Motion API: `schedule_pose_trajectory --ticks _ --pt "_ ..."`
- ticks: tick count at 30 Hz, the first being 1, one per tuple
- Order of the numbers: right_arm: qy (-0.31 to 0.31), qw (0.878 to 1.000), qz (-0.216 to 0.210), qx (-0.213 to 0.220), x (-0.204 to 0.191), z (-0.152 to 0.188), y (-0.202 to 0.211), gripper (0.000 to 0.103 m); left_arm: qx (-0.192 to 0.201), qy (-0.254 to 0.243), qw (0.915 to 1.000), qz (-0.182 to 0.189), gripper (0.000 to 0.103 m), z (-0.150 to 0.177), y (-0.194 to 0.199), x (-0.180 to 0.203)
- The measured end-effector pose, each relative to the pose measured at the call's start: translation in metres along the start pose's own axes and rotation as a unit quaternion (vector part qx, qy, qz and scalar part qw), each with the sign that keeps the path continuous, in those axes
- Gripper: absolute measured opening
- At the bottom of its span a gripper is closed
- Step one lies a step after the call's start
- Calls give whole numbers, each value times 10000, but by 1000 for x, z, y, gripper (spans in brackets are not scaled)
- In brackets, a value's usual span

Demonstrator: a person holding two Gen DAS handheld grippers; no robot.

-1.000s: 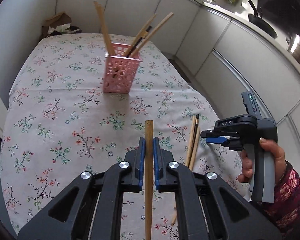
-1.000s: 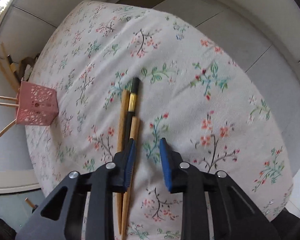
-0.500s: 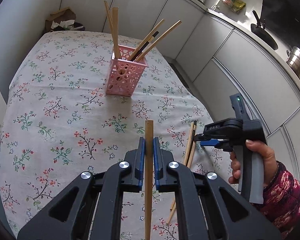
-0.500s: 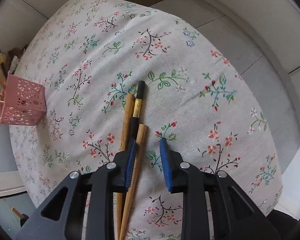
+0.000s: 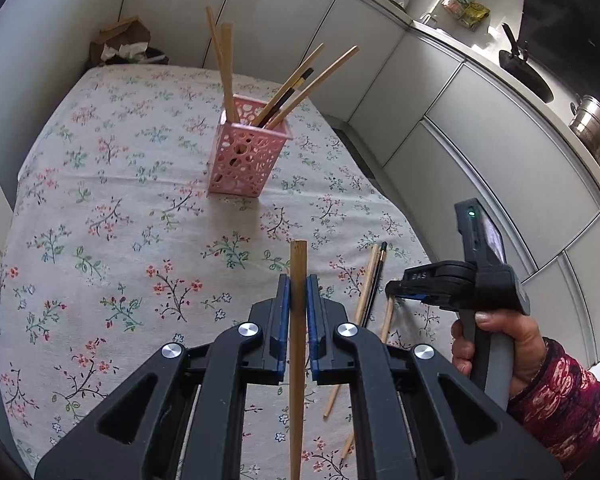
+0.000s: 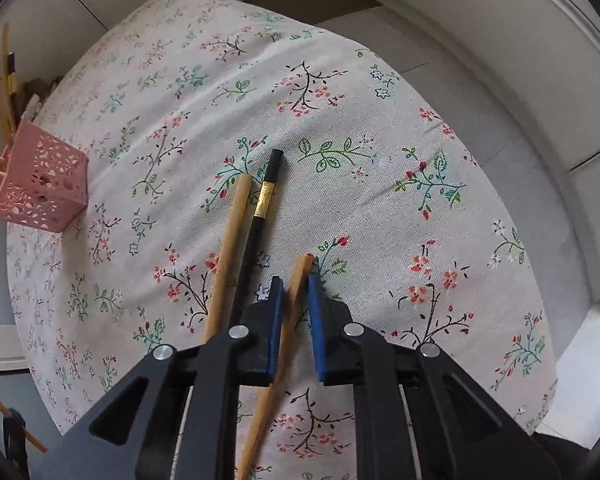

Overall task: Organize utensils
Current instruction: 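Grasp a bamboo stick with the right gripper while the left holds its stick upright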

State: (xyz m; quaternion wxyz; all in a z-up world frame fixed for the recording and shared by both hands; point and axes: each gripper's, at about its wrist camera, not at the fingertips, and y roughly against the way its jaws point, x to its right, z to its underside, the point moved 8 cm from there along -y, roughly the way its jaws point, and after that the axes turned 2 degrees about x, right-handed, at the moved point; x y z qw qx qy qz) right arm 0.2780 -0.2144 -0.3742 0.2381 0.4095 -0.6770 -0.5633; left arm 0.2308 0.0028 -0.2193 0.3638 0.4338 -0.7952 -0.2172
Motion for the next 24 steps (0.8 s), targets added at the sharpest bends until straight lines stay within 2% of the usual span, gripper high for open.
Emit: schedule_pose_trajectory --ticks 3,6,11,16,19,24 --pt "-153 9982 -502 298 -5 6 3 8 144 -174 9997 -3 8 -2 8 9" --pt "238 9931 -429 1061 0 22 30 8 287 -245 9993 -54 8 -4 18 15" --pt "660 9764 -614 1963 8 45 89 8 542 -119 9984 -76 8 -4 38 25" --pt "1079 9538 -794 2688 9 63 149 8 566 -71 9983 -89 8 0 49 35" --pt "1203 9423 -909 2990 7 71 180 8 623 -100 9980 -24 8 -5 59 44" --pt "1255 9291 -1162 3278 4 75 215 8 800 -256 9964 -144 8 -22 75 55"
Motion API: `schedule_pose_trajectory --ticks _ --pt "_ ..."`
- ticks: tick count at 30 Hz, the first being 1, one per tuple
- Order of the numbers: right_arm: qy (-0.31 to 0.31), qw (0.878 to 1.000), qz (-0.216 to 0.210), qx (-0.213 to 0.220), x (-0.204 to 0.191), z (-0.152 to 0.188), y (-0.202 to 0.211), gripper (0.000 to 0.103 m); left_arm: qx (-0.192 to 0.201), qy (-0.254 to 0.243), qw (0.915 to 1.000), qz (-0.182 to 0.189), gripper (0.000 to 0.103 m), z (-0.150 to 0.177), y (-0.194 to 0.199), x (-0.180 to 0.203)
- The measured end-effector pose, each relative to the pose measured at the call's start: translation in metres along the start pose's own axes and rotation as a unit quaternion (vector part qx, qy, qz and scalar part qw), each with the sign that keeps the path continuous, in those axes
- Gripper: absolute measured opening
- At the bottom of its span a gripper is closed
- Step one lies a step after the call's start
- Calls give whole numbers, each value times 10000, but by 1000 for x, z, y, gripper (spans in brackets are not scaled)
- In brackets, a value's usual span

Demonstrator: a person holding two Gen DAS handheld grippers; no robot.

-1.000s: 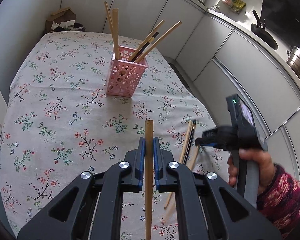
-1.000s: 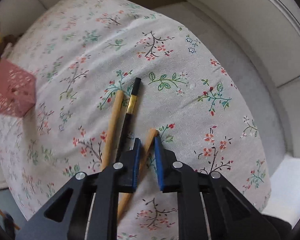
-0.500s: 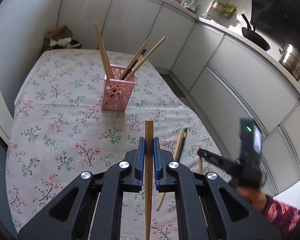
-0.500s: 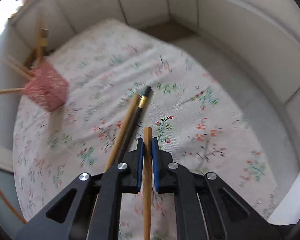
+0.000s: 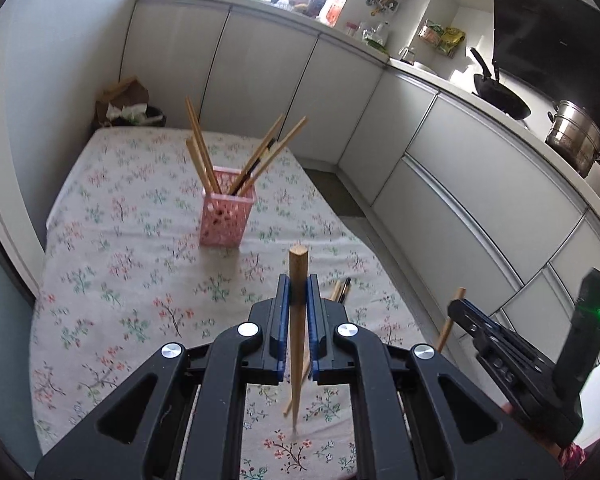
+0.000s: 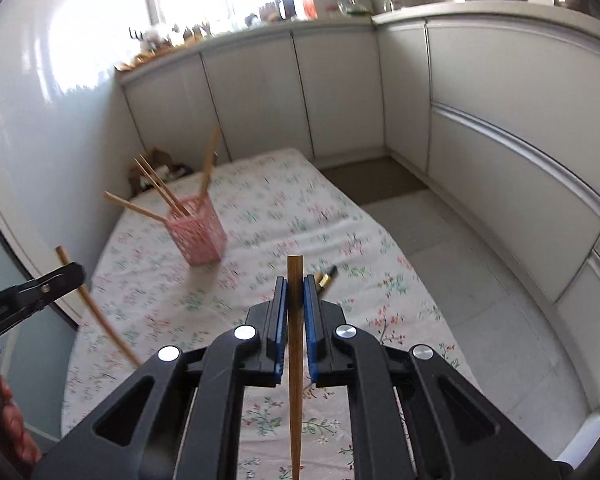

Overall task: Organize utensils
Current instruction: 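Grasp a bamboo stick with the right gripper while the left holds its stick upright, then lower the left gripper's stick into the pink holder and open it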

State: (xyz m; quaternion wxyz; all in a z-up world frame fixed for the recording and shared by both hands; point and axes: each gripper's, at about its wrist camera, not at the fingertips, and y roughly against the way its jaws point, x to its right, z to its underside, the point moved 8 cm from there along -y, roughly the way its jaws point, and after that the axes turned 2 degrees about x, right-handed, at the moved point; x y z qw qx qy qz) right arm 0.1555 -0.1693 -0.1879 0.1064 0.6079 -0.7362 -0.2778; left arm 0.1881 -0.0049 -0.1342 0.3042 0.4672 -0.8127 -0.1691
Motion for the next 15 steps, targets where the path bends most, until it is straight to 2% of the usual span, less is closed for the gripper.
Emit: schedule_pose_trajectory --ticks 15 --pt "-143 9982 -361 461 -4 -72 35 8 451 -261 9986 -65 8 -77 15 24"
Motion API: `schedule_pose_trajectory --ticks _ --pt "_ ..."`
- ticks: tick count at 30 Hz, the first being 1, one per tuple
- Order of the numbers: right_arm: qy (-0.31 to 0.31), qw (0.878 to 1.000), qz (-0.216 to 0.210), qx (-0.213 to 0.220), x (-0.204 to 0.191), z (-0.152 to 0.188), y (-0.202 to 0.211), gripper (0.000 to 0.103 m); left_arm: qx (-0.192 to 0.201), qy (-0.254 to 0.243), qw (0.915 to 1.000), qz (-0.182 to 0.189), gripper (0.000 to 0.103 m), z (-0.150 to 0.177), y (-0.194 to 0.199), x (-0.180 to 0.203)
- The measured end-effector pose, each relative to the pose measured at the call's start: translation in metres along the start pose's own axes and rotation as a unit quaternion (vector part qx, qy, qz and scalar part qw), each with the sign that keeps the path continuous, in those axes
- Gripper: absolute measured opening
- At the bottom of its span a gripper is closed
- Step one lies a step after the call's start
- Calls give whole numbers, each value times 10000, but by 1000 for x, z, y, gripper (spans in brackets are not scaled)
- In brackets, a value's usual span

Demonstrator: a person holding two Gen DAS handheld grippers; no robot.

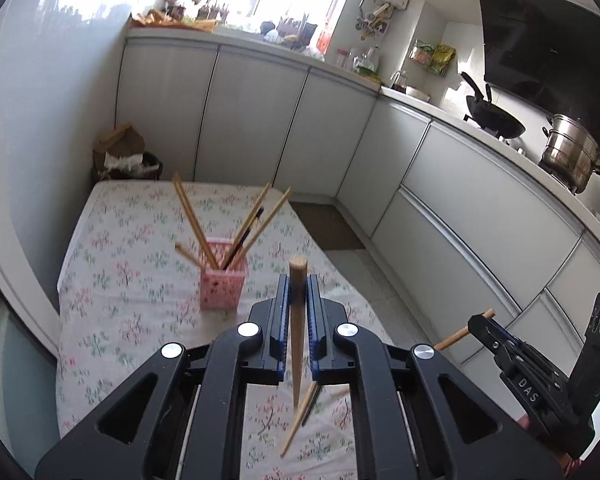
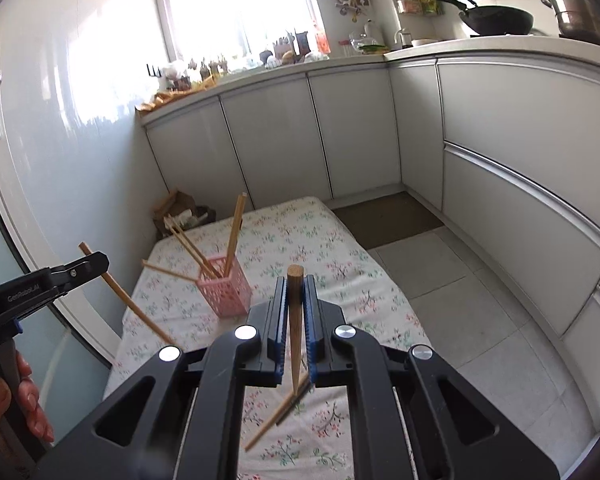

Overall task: Organize utensils
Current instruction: 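Lower the left gripper's stick into the pink holder and open it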

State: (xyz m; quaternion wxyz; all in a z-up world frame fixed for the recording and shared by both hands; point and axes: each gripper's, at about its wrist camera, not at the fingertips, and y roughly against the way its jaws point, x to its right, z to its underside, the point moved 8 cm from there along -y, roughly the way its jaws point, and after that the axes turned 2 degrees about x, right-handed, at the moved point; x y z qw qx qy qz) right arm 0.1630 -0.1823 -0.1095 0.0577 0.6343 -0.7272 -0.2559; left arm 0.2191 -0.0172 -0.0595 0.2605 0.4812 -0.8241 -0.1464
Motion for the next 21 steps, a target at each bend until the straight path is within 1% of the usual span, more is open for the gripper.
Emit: schedule_pose_trajectory --ticks 2,4,9,11,13,15,17,19,20,21 --pt "-47 10000 -39 31 3 -7 1 8 35 -11 10000 43 8 -11 -2 2" --pt "-91 9999 -52 50 7 -10 1 8 76 -52 10000 7 8 -20 -4 3" --pt "-242 9997 -57 44 17 -8 0 8 163 -102 9998 44 8 -45 -13 8" --pt "-258 9997 -31 30 21 -7 -1 8 215 -198 9996 23 8 -55 -16 12" --pt "-323 9995 -3 19 26 -4 -1 8 192 -223 9995 103 8 -60 -20 16" --pt "-369 9993 18 -19 33 -3 -4 8 105 -240 9995 179 8 -59 -26 17" --pt "-452 9989 50 -88 41 1 -9 8 -174 -351 9991 177 8 -45 -39 19" --pt "-553 9983 58 -179 48 5 -15 8 -739 -457 9961 178 8 -20 -63 22" --pt "-610 9978 55 -237 51 7 -19 8 -1226 -572 9908 96 8 3 -85 21" --pt "-665 9974 58 -284 53 9 -22 8 -1619 -687 9844 -26 11 23 -104 19"
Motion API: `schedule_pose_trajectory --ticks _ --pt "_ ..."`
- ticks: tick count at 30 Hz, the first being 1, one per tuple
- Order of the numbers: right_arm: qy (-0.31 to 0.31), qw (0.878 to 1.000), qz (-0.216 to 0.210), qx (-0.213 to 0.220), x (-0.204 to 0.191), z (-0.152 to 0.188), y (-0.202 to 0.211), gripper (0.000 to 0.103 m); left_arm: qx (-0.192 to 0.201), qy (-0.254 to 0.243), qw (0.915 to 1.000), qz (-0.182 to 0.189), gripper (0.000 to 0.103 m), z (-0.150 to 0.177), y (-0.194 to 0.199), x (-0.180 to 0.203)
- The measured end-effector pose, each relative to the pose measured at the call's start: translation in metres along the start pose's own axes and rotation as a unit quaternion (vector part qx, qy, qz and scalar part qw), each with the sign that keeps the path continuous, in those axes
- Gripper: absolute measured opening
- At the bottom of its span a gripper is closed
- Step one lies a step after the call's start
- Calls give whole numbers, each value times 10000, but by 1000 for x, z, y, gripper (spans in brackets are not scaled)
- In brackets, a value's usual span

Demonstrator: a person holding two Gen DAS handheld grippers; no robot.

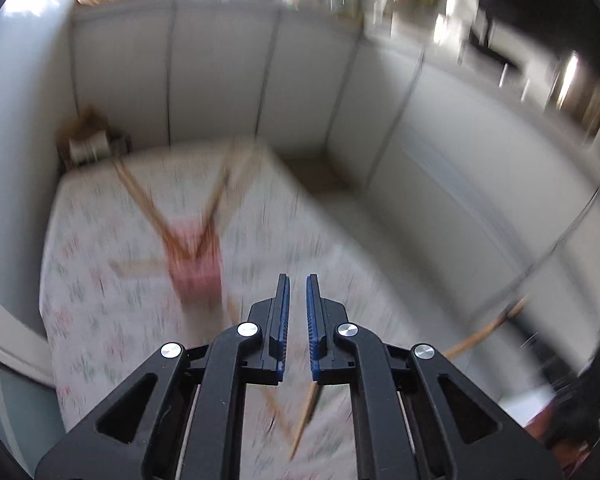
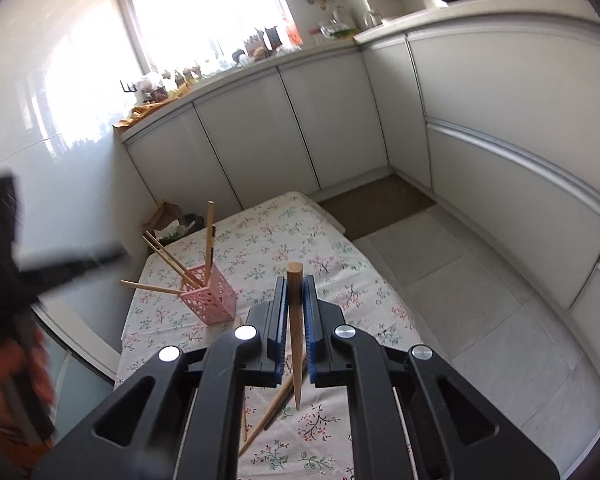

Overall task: Organize utensils
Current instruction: 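Lower the left gripper's stick into the pink holder and open it, then grasp another stick with the left gripper while the right drops its stick into the holder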

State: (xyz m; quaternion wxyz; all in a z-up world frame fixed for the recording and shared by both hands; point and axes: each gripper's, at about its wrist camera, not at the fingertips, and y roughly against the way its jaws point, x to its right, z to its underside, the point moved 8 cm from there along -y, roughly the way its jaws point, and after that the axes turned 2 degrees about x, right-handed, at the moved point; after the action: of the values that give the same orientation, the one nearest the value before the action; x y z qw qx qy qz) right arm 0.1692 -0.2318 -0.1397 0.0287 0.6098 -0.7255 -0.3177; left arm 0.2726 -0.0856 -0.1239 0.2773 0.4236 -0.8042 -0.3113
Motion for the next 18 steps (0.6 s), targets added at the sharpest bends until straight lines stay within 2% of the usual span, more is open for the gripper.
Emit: schedule_pose_trajectory --ticks 2,5,7,9,11,14,16,18 --pt "-105 9999 10 -59 6 1 -6 8 -785 -177 9962 -327 20 28 -53 -3" --pt "-223 9997 8 -112 15 3 -13 8 -1642 -130 9823 -896 37 59 -123 -25" --pt "-270 9995 4 -175 20 6 -19 8 -1953 12 9737 -1174 38 71 -156 -41" --pt "-310 9992 4 -236 24 9 -26 8 -1948 157 9701 -1438 39 68 -181 -53" --pt "-366 9989 4 -290 31 11 -33 8 -1932 328 9666 -1649 49 64 -199 -63" --pt "-447 9986 15 -289 41 11 -39 8 -1958 515 9600 -1935 52 65 -220 -76" --pt "-535 9981 -3 -313 48 10 -43 8 -1781 509 9604 -2081 55 62 -225 -79" --pt "-571 9978 -3 -324 51 10 -46 8 -1722 364 9640 -1993 42 63 -229 -74"
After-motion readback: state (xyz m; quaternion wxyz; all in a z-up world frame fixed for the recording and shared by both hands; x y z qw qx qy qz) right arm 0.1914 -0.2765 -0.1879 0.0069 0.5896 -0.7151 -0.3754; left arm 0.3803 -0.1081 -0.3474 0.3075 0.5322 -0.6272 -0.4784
